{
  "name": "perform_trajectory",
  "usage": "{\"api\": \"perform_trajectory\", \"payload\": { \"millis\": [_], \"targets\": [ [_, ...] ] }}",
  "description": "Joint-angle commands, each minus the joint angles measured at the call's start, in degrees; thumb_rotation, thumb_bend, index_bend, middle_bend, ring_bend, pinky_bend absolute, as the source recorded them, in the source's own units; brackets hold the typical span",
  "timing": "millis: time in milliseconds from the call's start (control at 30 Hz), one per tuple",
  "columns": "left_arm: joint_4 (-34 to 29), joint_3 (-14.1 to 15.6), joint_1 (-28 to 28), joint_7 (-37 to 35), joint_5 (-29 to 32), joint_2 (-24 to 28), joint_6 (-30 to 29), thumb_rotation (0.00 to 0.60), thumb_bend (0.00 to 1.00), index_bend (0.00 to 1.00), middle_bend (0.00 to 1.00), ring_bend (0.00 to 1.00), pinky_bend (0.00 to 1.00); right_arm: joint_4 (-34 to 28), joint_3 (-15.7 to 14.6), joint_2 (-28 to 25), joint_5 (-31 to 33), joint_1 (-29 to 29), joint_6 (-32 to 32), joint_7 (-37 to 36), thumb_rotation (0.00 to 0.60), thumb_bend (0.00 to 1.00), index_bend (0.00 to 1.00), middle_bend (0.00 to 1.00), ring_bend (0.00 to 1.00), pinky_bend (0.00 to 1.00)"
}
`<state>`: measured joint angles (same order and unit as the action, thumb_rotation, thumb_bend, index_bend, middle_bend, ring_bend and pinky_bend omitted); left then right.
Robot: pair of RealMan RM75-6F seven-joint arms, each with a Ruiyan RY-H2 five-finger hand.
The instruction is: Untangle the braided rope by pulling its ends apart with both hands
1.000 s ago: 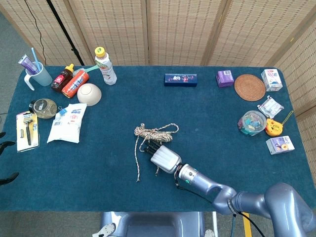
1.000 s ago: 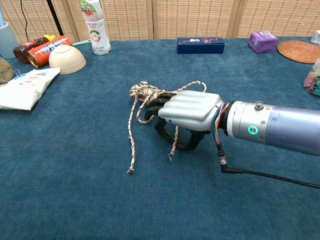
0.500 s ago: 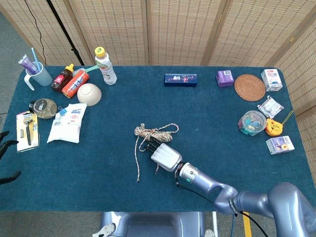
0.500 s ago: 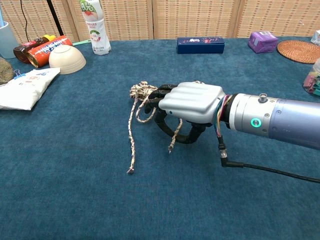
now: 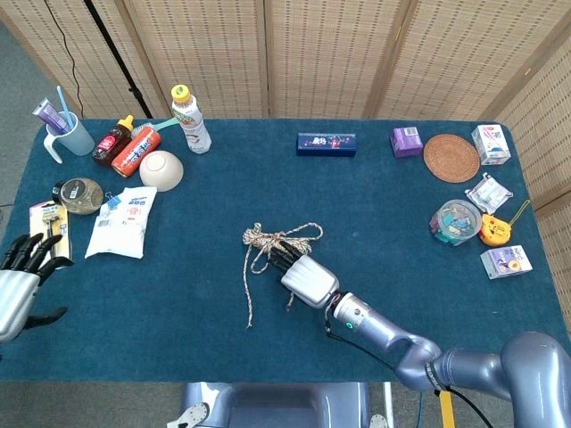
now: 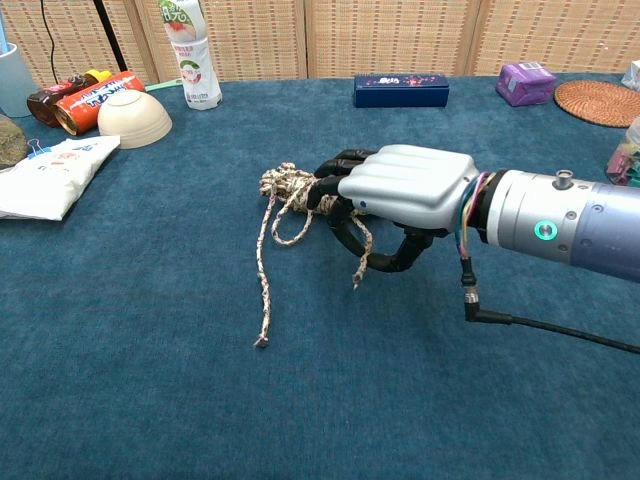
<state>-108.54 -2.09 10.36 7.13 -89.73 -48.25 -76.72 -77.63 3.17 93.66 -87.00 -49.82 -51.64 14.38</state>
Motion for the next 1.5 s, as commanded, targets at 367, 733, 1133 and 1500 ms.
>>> {"api": "perform_trajectory", "payload": {
  "millis": [367,733,1133,1500],
  "targets": [
    [9.3,-1.1,13.2,-0.9,-11.4,-8.6,10.5,0.6,0.12,0.39,0.13,0.0,0.0,-3.6,0.2,-2.1,2.5,2.8,-2.3,3.4,0.6,0.43,0.61,0.18,0.0,0.0],
    [19.0,-0.4,20.7,-5.3,-16.4,-16.7,13.6,0.6,0.19,0.46,0.05,0.0,0.0,-5.6,0.4,-3.6,4.3,5.0,-4.0,5.8,0.6,0.43,0.61,0.18,0.0,0.0],
    [29.1,1.1,26.8,-8.4,-19.4,-25.5,14.2,0.6,0.2,0.48,0.0,0.0,0.0,-6.5,0.4,-4.2,5.2,6.3,-4.6,7.1,0.6,0.43,0.61,0.18,0.0,0.0],
    [34.6,2.5,31.8,-8.4,-19.1,-32.0,17.9,0.6,0.2,0.52,0.0,0.0,0.0,-5.5,0.6,-3.9,5.4,6.7,-4.2,6.2,0.6,0.43,0.62,0.18,0.0,0.0]
  ]
}}
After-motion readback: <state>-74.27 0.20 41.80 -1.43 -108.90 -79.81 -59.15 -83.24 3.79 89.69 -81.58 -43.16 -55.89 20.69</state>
